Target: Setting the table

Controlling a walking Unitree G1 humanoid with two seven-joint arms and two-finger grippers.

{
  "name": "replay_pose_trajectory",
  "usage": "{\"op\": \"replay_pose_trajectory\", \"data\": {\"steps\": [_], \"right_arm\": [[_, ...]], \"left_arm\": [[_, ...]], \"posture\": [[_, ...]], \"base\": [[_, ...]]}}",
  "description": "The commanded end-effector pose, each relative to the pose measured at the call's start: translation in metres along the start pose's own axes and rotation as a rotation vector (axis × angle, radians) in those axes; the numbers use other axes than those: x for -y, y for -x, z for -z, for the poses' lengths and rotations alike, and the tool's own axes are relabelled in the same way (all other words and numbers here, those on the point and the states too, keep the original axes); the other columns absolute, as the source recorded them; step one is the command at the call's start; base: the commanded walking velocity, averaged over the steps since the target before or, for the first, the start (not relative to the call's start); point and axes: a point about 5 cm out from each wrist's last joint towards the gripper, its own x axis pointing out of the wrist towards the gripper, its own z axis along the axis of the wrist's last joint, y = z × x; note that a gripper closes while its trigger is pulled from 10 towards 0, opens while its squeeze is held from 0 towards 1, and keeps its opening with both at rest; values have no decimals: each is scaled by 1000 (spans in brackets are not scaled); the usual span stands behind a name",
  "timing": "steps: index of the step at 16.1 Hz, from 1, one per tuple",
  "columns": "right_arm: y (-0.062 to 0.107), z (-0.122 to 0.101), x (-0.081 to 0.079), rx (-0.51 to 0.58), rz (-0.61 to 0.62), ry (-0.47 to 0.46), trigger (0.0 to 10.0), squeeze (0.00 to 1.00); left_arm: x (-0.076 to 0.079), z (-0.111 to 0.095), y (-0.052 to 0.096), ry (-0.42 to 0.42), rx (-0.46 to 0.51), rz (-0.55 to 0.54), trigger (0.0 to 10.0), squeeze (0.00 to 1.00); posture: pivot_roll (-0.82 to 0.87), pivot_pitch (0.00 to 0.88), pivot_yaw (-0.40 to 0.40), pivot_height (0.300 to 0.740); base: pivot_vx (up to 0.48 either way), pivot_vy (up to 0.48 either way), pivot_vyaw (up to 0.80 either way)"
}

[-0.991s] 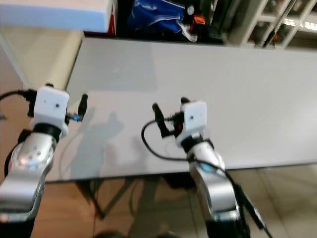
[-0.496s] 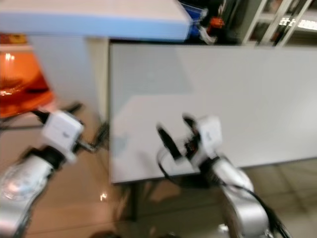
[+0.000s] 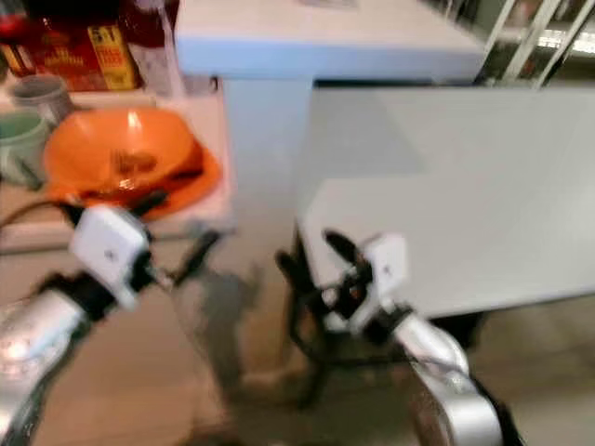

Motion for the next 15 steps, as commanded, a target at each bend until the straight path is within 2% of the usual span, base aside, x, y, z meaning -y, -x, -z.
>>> {"op": "replay_pose_trajectory", "data": {"steps": [1, 4, 5, 6, 7, 8, 9, 10, 11, 12, 13, 15], "right_arm": [[-3, -9, -4, 45, -13, -3, 10000, 0], [-9, -9, -10, 64, -17, -3, 10000, 0], [-14, -10, -15, 99, -19, -8, 10000, 0], [-17, -10, -20, 140, -11, -26, 10000, 0], [-18, -10, -7, 133, 22, -64, 10000, 0], [-20, -10, -3, 124, 10, -90, 10000, 0], [-33, -18, -10, 131, -46, -21, 10000, 0], [-39, -25, -16, 178, -79, -6, 10000, 0], [-39, -27, -11, 186, -48, -2, 10000, 0], [-39, -26, -5, 184, -30, -19, 10000, 0], [-42, -22, -6, 173, -20, -38, 10000, 0], [-44, -20, -11, 157, -25, -14, 10000, 0]], "left_arm": [[-3, -8, 0, -28, 31, -10, 10000, 0], [-16, -10, -6, 33, 57, -102, 10000, 0], [-24, -3, -8, 64, 29, -128, 10000, 0], [-30, 5, -11, 74, -12, -139, 10000, 0], [-32, -3, -26, 9, 16, -122, 10000, 0], [-33, -8, -29, 14, 37, -147, 10000, 0], [-43, -5, -24, 92, 26, -216, 10000, 0], [-43, 2, -21, 93, -24, -208, 10000, 0], [-35, -2, -29, 27, -15, -130, 10000, 0], [-33, -11, -35, -9, 20, -109, 10000, 0], [-41, -16, -29, -1, 35, -198, 10000, 0], [-45, -9, -17, 59, -1, -236, 10000, 0]], "posture": [[133, 0, -33, 740], [144, 0, 0, 740], [183, 0, 69, 740], [187, 0, 37, 740], [182, 0, -42, 740], [160, 0, -23, 740], [174, 0, 41, 740], [179, 0, 71, 740], [200, 0, 0, 740], [213, 0, -22, 740], [184, 0, 4, 740], [171, 0, 28, 740]], "base": [[0, 0, 0], [0, 0, 0], [0, 0, 0], [0, 0, 0], [0, 0, 0], [0, 0, 0], [0, 0, 0], [0, 0, 0], [0, 0, 0], [0, 0, 0], [0, 0, 0], [0, 0, 0]]}}
